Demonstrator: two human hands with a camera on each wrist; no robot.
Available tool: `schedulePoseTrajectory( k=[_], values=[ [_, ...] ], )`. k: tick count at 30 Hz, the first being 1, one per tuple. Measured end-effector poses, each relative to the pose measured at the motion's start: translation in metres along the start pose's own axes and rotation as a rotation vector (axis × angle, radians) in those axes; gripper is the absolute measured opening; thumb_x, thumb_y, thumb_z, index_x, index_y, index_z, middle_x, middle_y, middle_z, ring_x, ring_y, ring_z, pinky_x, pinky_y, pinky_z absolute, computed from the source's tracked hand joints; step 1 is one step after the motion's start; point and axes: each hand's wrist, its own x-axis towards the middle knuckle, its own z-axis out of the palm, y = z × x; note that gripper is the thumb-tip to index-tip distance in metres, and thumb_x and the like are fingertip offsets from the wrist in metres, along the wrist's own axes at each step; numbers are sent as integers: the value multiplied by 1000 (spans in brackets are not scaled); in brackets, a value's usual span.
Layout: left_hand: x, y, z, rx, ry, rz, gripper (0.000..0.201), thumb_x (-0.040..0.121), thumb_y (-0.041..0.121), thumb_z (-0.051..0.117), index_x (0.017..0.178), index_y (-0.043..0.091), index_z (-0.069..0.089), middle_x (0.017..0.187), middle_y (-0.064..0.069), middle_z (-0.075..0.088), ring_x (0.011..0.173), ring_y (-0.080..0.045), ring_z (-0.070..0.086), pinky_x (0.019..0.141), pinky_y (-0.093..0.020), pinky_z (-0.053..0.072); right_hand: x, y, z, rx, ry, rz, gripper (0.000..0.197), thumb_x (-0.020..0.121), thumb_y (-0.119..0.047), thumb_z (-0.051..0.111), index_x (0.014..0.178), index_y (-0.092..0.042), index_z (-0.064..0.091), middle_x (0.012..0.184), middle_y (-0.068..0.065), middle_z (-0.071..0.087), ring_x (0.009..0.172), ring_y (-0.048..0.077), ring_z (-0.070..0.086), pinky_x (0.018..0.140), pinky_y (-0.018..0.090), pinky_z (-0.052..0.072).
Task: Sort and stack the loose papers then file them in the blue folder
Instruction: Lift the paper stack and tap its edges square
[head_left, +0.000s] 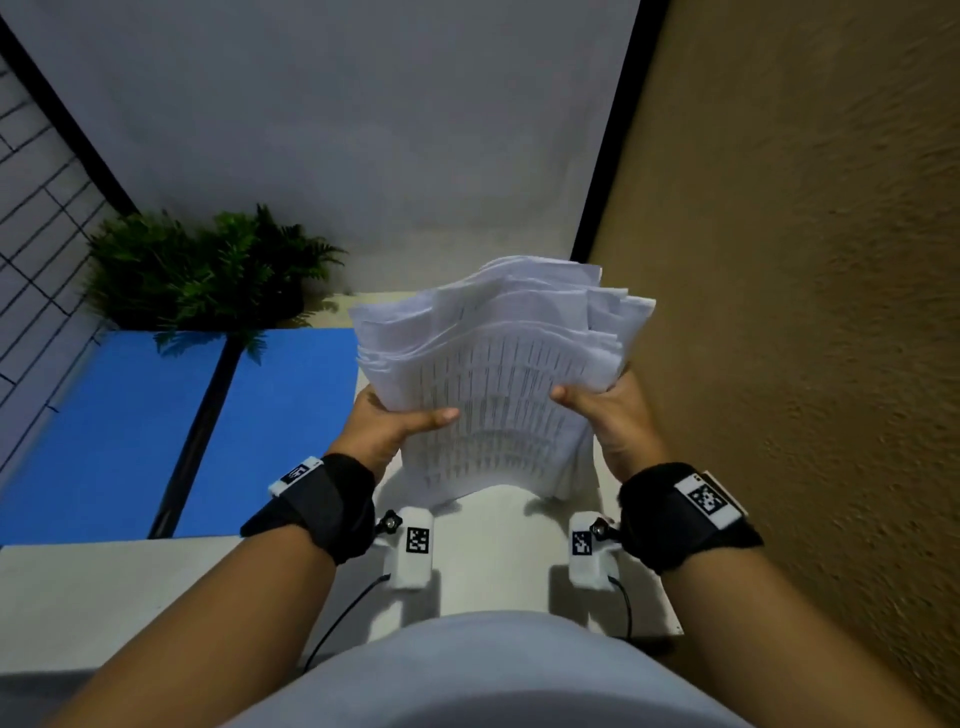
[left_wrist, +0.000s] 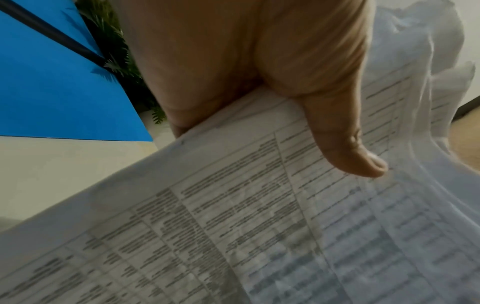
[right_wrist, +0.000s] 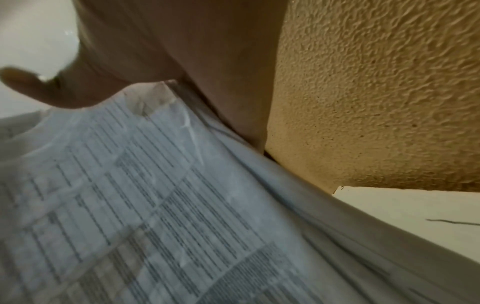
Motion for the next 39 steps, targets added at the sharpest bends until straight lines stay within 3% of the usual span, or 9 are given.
schedulePoseTrajectory(
  k=[7,10,14,18,22,25,29,35,39],
  values=[
    [-3,6,-6,14,-81,0,79,44,17,91,118,18,65,108,3,77,103,-11,72,78,-21,58,-3,3,-5,-133,-74,63,88,50,-24,94,126,-7,56,120,16,68,114,28,65,97,53,53],
    [-4,8,3,29,-136,0,73,48,12,91,115,21,65,107,5,78,101,-8,72,79,-21,58,-3,-7,0,-148,-209,102,80,55,-9,91,127,-12,57,122,14,68,116,28,64,94,44,55],
    [-3,12,-3,33,-108,39,82,40,27,97,116,23,65,107,6,77,102,-8,72,80,-23,59,-12,-18,1,-77,-25,-1,50,67,-10,80,115,-17,64,107,6,75,104,23,70,88,42,58],
    [-4,14,-1,64,-131,58,85,38,32,96,116,23,65,108,4,77,106,-13,70,84,-27,59,-16,-38,11,-102,162,-111,71,61,-31,88,123,-29,55,114,0,68,98,14,71,84,38,58],
    [-5,20,3,65,-87,89,103,35,49,96,126,18,60,112,0,75,109,-15,69,88,-31,57,-21,-55,22,-454,241,-418,65,69,-29,85,123,-46,52,122,-11,56,107,5,61,80,23,58],
    [-5,26,3,78,-75,108,105,36,51,96,128,17,59,113,-1,74,109,-15,68,88,-32,57,-21,-48,23,-636,243,-629,39,79,-18,80,113,-31,66,126,-15,45,114,-5,50,90,15,51],
    [-2,30,3,89,-44,135,108,41,48,95,134,14,52,122,-5,70,114,-20,66,88,-31,57,-16,-34,21,-692,368,-780,9,85,3,70,91,-4,69,120,3,48,107,-7,51,89,11,47],
    [-3,30,4,91,26,114,117,36,56,95,136,20,46,130,-4,64,118,-19,63,94,-38,56,-10,-14,19,-545,547,-807,14,95,-8,48,101,-21,50,98,6,53,92,18,55,81,31,49],
    [-4,30,4,133,-15,111,109,47,46,97,138,14,48,130,-8,66,121,-24,63,101,-51,52,-17,-13,24,-622,469,-757,15,94,-24,51,107,-23,56,115,5,44,108,-5,46,89,9,43]
  ],
)
